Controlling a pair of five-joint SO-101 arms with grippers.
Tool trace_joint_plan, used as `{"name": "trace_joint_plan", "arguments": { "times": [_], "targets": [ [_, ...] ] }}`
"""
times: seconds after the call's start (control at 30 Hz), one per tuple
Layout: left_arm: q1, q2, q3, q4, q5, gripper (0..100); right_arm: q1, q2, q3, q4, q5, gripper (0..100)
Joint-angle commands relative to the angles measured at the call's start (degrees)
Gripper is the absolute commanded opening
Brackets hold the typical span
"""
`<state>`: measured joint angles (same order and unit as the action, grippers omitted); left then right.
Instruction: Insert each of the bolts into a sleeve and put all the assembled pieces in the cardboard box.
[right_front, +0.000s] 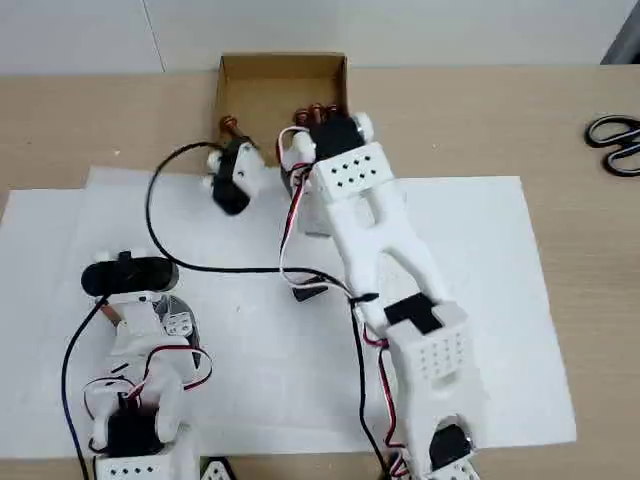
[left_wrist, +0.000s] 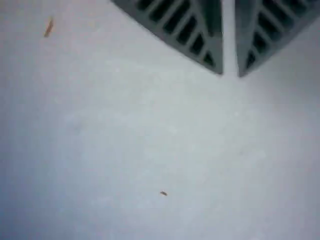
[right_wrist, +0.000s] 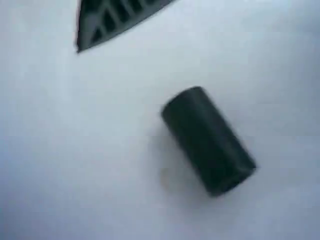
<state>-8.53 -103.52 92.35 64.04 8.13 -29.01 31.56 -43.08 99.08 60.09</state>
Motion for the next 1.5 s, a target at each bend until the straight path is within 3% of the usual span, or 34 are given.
{"name": "trace_joint_plan", "arguments": {
  "times": [0.0,0.53,1.47],
  "targets": [
    [-0.3,-0.4,0.1,-1.3,-0.2,0,-2.6,-7.4,4.0,0.7,1.2,27.7],
    [-0.4,-0.4,0.1,-1.3,-0.2,1,-8.7,-25.9,33.2,0.4,6.4,27.7],
    [-2.6,-0.4,0.1,-1.4,-0.2,1,-7.1,-9.8,35.3,-13.1,8.3,25.1]
  ]
}}
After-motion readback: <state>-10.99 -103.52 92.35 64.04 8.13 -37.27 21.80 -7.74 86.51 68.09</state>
